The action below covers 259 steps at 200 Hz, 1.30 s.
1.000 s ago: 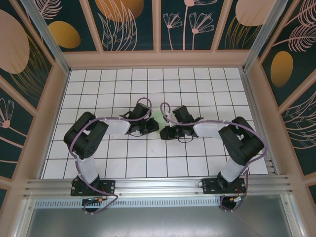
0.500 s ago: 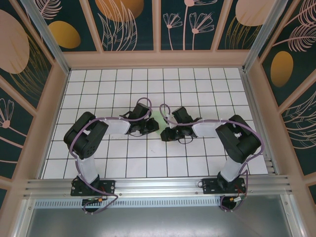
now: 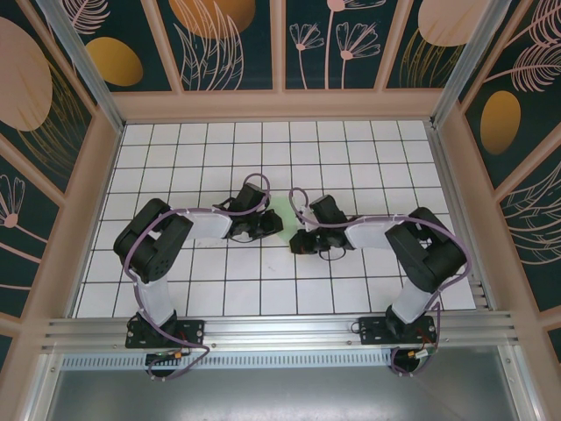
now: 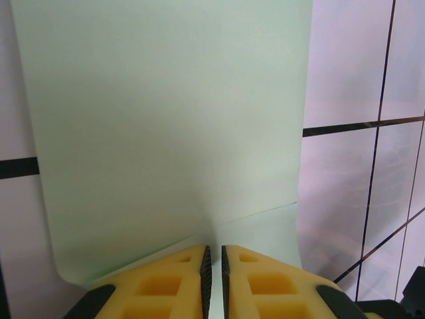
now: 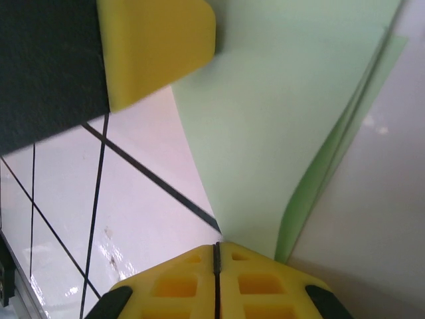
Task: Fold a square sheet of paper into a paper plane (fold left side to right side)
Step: Third fold the triangle at the center of the table.
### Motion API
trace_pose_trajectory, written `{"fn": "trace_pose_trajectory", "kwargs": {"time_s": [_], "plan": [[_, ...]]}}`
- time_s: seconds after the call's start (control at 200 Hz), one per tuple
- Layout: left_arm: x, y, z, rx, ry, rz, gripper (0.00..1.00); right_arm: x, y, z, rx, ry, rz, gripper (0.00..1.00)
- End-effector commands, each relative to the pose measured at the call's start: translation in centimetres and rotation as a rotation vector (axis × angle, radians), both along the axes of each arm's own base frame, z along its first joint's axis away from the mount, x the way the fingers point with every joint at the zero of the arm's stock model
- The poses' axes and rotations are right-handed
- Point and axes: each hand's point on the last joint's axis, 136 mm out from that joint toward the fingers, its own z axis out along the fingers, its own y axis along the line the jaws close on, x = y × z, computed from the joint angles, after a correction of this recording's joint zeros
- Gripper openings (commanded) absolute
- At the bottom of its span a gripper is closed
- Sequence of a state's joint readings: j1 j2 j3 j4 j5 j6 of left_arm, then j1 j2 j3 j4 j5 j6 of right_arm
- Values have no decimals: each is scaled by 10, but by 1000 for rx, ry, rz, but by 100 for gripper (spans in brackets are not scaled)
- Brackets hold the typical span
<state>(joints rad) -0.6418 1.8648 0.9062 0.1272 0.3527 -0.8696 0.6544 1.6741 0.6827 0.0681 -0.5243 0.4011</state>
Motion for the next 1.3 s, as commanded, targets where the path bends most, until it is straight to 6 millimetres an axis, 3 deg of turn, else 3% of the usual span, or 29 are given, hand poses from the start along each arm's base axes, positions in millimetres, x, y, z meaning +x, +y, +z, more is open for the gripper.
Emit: {"fn": "trace_pose_trajectory", "kwargs": {"time_s": [0.0, 0.25, 0.34, 0.545, 0.791, 1.026, 1.291], "plan": [[-17, 24, -44, 147, 89, 22, 18, -44, -30, -23, -106, 166, -18, 9], [-16, 23, -41, 140, 84, 21, 18, -14, -5, 40, 3, 23, 9, 9], [-16, 23, -41, 139, 84, 24, 18, -4, 5, 51, 34, 2, 1, 9], [-17, 23, -41, 137, 84, 23, 18, 25, 15, 30, -26, 7, -76, 9], [-16, 23, -40, 137, 82, 22, 18, 34, 15, 8, -86, 44, -126, 8], [-17, 24, -42, 145, 84, 24, 18, 9, -11, -17, -201, 112, -122, 8], [-17, 25, -44, 152, 86, 21, 17, -28, -35, -28, -274, 185, -107, 8]]}}
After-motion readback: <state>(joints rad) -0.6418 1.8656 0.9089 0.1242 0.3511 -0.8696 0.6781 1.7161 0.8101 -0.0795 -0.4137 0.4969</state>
